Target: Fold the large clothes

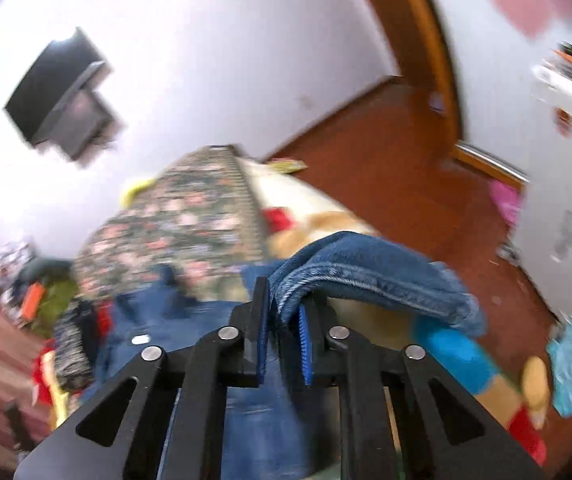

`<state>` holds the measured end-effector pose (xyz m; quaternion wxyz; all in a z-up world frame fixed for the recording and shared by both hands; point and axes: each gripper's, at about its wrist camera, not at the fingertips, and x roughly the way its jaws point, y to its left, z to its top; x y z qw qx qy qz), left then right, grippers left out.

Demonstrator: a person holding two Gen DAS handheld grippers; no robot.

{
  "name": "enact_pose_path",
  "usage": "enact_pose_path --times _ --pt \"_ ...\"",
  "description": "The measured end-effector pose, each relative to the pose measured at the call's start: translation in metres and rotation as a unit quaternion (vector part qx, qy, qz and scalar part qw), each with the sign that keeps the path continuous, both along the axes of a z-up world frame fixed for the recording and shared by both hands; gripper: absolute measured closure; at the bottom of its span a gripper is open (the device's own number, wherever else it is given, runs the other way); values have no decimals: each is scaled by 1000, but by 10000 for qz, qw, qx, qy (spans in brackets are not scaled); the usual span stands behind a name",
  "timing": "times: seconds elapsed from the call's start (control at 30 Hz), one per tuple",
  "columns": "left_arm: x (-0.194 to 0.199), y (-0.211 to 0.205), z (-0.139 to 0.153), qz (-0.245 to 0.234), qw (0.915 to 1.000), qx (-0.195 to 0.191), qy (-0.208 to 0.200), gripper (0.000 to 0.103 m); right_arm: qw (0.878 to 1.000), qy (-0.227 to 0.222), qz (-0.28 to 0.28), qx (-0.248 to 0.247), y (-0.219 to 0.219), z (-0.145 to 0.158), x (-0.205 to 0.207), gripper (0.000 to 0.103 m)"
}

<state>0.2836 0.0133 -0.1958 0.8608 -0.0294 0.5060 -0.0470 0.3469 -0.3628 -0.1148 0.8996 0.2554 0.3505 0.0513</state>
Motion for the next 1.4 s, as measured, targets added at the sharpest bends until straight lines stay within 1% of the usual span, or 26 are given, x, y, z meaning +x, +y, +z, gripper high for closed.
enact_pose_path --times 0.1,0.17,0.3,0.4,0.53,0.57,0.63,0.73,0.8,0.87,0.9,0.93,0.97,1.1,1.13,1.23,1.3,1.4 --pt "-2 2 1 2 10000 25 -28 22 9984 -177 526 102 37 11 -1 92" --pt "-4 4 2 6 10000 34 -44 22 9964 -164 814 189 60 7 0 92" --pt "-8 11 2 20 10000 15 -40 22 9905 105 1341 299 103 -12 2 92" --pt "-10 18 1 79 10000 -3 -49 22 9838 411 1726 237 137 -37 0 92" --pt "-13 28 -2 198 9997 -120 -15 22 9754 774 2063 72 164 -57 -5 92" --pt "-14 30 -3 229 9996 -154 8 22 9738 849 2108 66 168 -62 -5 88" --pt "-15 32 -6 247 9995 -173 49 22 9707 1025 2172 28 176 -69 -4 88" --pt "-16 32 -7 230 9996 -156 75 22 9684 1229 2167 56 177 -77 -7 87" --pt "-16 30 -5 200 9997 -133 61 22 9627 1417 2302 129 175 -81 -7 81" --pt "-15 26 -1 139 9998 -120 27 22 9595 1420 2427 183 173 -77 -11 68" --pt "-14 23 2 105 9999 -108 4 22 9584 1396 2484 155 170 -74 -14 64" --pt "-13 20 5 72 9999 -92 -19 22 9584 1371 2500 123 169 -72 -16 57" --pt "-12 16 8 19 10000 -72 -56 22 9596 1313 2487 39 164 -68 -21 53" --pt "0 -10 26 -267 9994 23 -237 22 9719 870 2164 -331 138 -48 -33 52" --pt "4 -19 31 -376 9988 61 -292 22 9738 818 2096 -337 133 -45 -33 52" --pt "15 -48 45 -708 9963 197 -445 21 9832 715 1659 -275 104 -36 -34 52" --pt "21 -67 50 -904 9941 298 -510 20 9890 540 1335 -348 83 -27 -36 52" --pt "33 -102 56 -1300 9895 365 -524 20 9927 399 1040 -467 66 -19 -38 52"
